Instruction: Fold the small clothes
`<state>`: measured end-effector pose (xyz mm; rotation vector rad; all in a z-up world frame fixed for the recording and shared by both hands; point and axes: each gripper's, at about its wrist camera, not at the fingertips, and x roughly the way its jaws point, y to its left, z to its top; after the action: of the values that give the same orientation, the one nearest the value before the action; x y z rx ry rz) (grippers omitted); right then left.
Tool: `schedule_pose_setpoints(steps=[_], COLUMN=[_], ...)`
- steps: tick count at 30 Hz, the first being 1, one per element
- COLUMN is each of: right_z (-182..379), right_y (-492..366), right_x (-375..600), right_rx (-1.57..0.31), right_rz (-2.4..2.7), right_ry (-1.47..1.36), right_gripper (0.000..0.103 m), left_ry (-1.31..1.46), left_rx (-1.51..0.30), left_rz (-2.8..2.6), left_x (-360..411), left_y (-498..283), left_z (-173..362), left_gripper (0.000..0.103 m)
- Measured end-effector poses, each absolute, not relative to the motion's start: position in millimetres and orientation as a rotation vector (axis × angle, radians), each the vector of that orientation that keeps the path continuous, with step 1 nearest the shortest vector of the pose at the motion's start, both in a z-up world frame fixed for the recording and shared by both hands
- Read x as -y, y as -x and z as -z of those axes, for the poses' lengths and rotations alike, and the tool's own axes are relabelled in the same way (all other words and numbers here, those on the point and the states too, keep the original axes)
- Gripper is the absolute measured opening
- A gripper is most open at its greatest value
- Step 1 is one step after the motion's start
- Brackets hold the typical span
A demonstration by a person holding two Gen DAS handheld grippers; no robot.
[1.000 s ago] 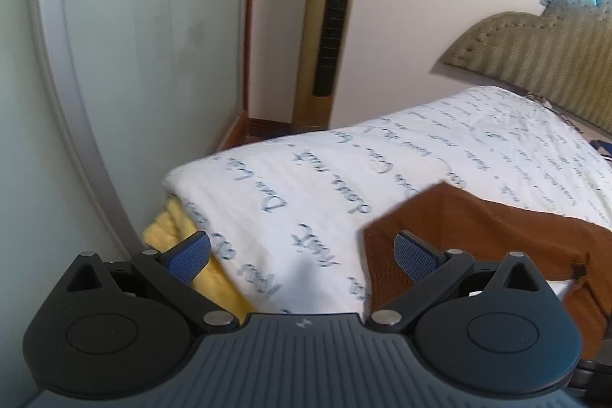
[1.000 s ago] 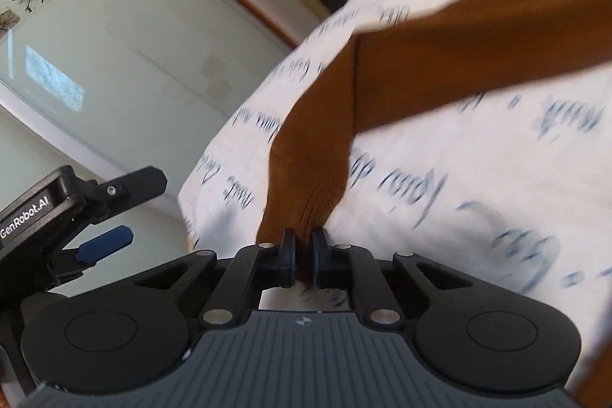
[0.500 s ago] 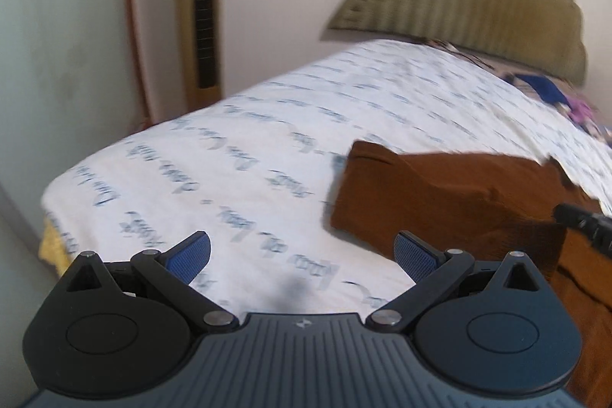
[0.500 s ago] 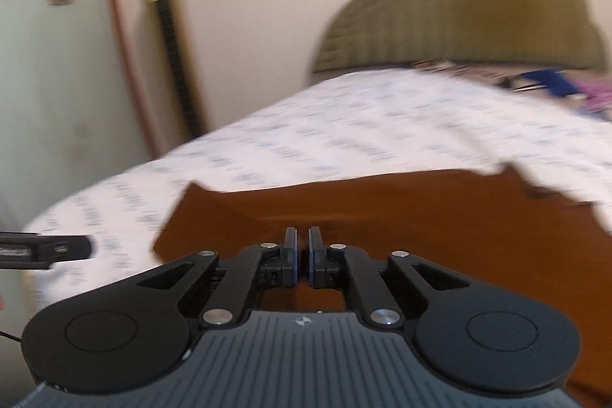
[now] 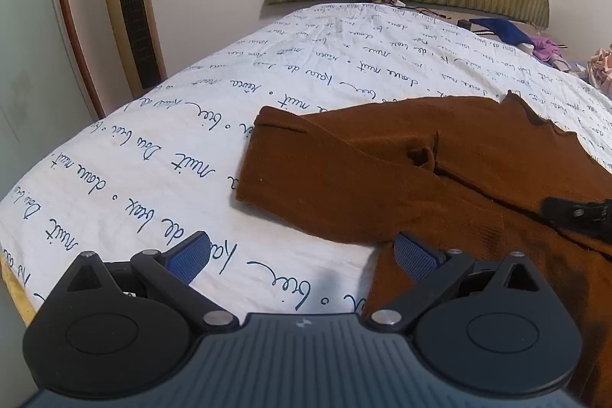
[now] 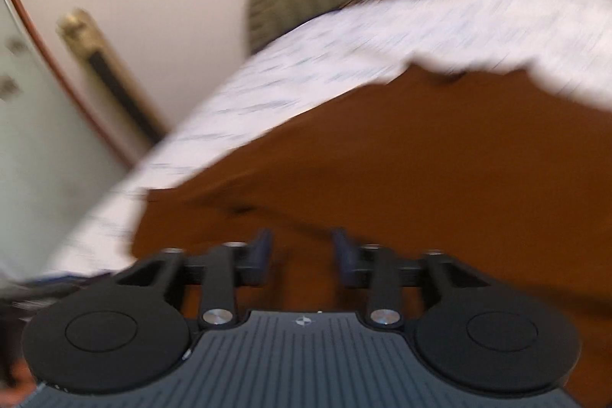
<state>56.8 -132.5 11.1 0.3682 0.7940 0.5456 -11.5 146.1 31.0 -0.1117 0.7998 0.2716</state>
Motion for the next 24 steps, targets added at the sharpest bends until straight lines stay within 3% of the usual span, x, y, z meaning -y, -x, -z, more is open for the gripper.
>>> schedule_pose_setpoints(steps=[8,10,11,24], right_z=[38.1,45.4,44.8,-64.3], right_y=[-76.7,-83.1,-84.9,-113.5], right_x=[99.3,92.2,88.6,91.8], right_rx=[-0.943,-0.944,-0.943,-0.613], right_rz=[-0.615,-0.63,-0.619,-0.484], right_ry=[-0.591,-0.632,-0.612,-0.302], right_gripper=[0.048,0.035,0.012,0.01], left_ry=[0.121,0.132,0.131,0.093], left_rx=[-0.804,-0.815,-0.817,-0.808], left_rz=[-0.308,-0.302,-0.298,-0.3], left_x=[-156.0,-155.6,-154.3,-143.2], left_y=[11.5,9.6,9.4,-11.9], left_z=[-29.7,-26.8,-26.1,-24.5], left_gripper=[0.103,0.103,0.103,0.103])
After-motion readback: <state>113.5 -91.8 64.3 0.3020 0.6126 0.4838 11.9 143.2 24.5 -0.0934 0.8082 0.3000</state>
